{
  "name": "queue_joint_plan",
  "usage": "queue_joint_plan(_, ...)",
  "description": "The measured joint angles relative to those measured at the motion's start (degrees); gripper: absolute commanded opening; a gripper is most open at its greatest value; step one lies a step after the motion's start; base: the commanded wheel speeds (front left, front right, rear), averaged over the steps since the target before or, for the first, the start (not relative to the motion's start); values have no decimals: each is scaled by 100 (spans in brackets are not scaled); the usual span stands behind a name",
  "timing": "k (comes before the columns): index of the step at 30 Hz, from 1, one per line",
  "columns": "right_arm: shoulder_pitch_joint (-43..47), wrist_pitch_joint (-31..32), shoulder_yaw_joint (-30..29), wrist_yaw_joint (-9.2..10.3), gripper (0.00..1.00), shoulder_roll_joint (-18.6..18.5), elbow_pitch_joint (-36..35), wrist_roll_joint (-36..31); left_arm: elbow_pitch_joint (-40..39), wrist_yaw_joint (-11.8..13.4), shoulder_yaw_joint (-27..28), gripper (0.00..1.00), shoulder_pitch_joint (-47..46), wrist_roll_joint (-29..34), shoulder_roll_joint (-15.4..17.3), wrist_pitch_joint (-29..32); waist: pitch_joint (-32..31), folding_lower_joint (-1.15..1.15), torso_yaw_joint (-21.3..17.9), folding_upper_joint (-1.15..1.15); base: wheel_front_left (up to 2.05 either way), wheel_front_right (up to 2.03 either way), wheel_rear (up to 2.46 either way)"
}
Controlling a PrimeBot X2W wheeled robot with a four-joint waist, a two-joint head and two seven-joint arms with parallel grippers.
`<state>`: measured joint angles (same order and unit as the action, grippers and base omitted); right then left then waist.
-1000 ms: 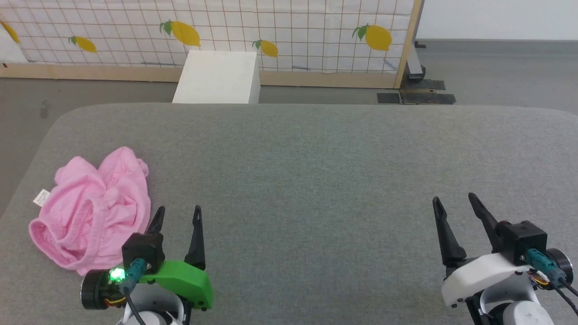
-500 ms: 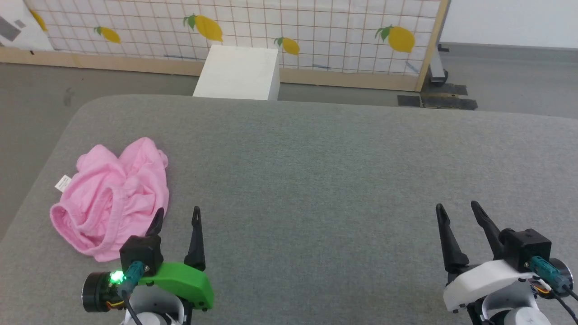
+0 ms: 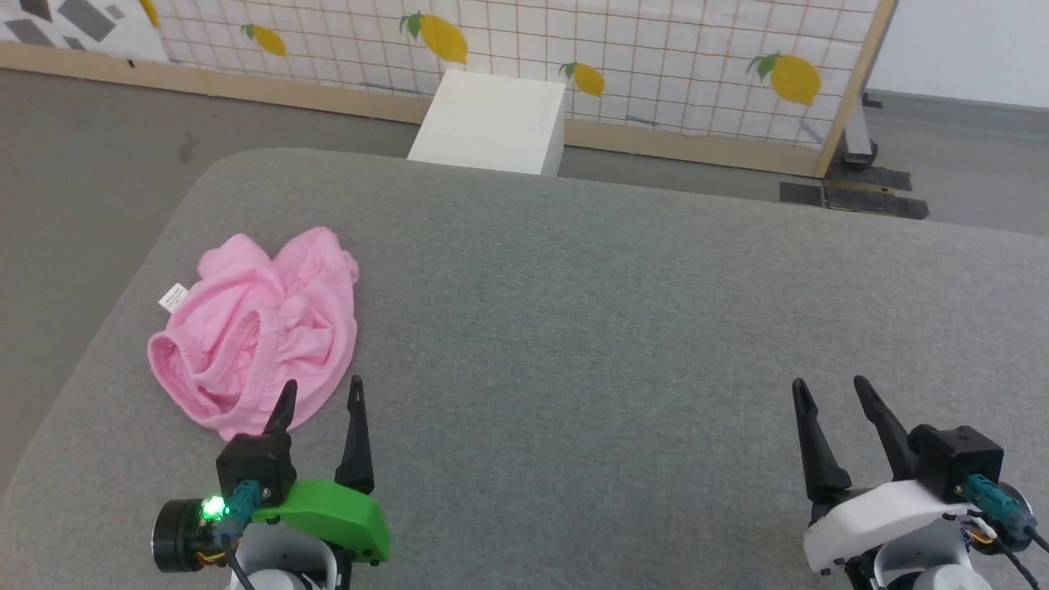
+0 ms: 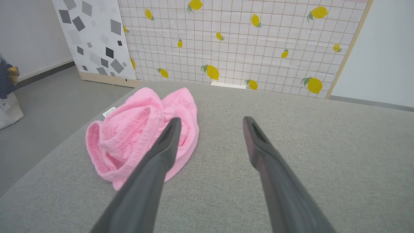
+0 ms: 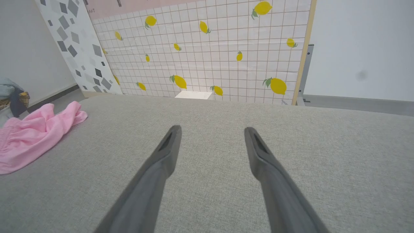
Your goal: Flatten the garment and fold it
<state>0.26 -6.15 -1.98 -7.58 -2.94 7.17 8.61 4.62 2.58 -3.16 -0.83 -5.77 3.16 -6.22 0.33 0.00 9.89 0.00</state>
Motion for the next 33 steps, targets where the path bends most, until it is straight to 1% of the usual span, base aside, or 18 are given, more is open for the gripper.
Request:
queue_joint_plan(19,87,-236,3,0,100,1,199,204,85,104,-14,100,-1,-235,0,-234,29,0,580,0,0,0,0)
queue_joint_plan(33,91,-400,14,0,100,1,202,288,158,170,-14,100,-2,-331,0,-401,-14,0,906,0,0,0,0)
